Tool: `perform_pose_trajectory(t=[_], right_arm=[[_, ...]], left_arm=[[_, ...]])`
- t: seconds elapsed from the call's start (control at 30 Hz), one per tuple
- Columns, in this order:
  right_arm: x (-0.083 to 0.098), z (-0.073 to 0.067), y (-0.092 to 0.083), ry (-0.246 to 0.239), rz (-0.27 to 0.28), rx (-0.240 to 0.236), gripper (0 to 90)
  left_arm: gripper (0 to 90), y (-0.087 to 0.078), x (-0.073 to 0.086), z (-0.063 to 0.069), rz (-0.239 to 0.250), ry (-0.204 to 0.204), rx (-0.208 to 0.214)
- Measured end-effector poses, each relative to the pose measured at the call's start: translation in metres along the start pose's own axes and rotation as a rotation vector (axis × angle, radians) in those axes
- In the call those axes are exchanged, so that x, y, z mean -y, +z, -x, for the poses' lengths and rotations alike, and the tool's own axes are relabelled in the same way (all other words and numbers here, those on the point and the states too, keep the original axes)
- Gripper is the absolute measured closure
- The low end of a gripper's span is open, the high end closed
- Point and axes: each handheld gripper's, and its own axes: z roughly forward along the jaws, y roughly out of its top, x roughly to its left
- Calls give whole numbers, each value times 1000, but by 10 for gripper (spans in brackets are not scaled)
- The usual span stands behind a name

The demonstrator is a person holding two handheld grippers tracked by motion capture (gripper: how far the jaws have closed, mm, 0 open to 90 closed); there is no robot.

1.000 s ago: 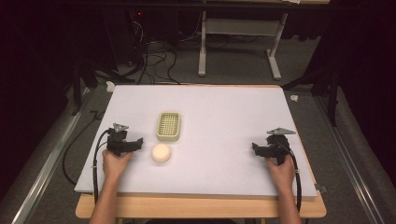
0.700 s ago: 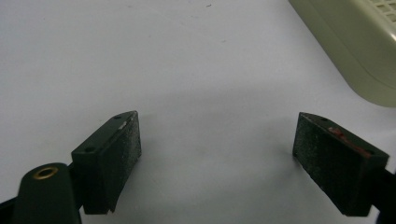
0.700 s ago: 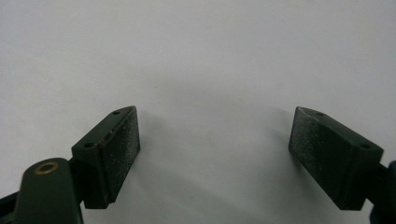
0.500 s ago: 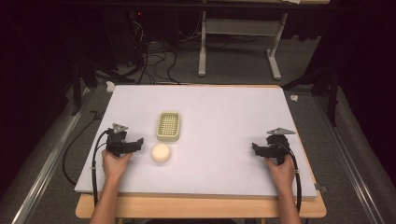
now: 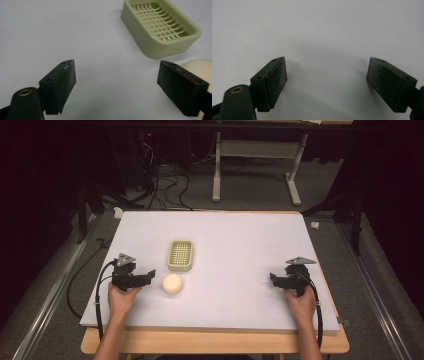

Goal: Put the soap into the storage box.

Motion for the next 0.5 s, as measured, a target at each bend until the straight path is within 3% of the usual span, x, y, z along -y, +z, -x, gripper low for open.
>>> perform_pose_trajectory(t=[0.13,0.5], right_arm=[[0,0,0,0,0,2,168],[0,0,0,0,1,2,169]], left_arm=[[159,-9,-1,8,7,4,46],[156,-22,-5,37,17,71,119]])
